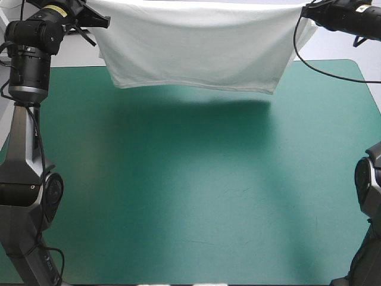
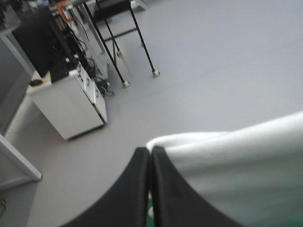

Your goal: Fold the cloth

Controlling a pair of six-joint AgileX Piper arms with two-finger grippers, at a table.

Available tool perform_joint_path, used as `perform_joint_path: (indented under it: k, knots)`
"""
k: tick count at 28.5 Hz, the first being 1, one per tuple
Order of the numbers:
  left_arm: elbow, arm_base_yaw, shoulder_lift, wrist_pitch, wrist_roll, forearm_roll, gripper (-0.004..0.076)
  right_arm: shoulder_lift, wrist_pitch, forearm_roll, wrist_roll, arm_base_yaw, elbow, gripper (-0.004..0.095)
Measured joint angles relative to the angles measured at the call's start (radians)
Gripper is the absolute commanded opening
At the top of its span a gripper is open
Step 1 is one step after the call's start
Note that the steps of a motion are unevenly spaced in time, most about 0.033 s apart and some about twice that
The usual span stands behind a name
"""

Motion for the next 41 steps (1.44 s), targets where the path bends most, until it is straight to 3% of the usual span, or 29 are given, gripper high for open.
perform_joint_path:
  k: [4,9,16,23,41]
  knots:
    - [-0.006,-0.002,0.012,0.286,-0.014,-0.039,-0.0009,0.0,0.16,0.019,0.006,-0.059,0.012,-0.0019]
    - [0.023,-0.003,0.018,0.451,-0.043,-0.043,-0.0009,0.0,0.265,0.009,0.011,-0.062,0.138,-0.0019]
    - [0.155,-0.003,0.006,0.454,-0.053,-0.096,-0.0009,-0.047,0.276,-0.017,-0.01,-0.05,0.36,-0.0019]
    - [0.41,-0.003,-0.085,0.453,-0.063,-0.119,-0.0009,-0.148,0.276,-0.026,-0.019,-0.043,0.531,-0.0019]
    - [0.983,-0.003,-0.47,0.451,-0.066,-0.2,-0.0009,-0.564,0.22,-0.279,-0.012,0.042,1.157,-0.0019]
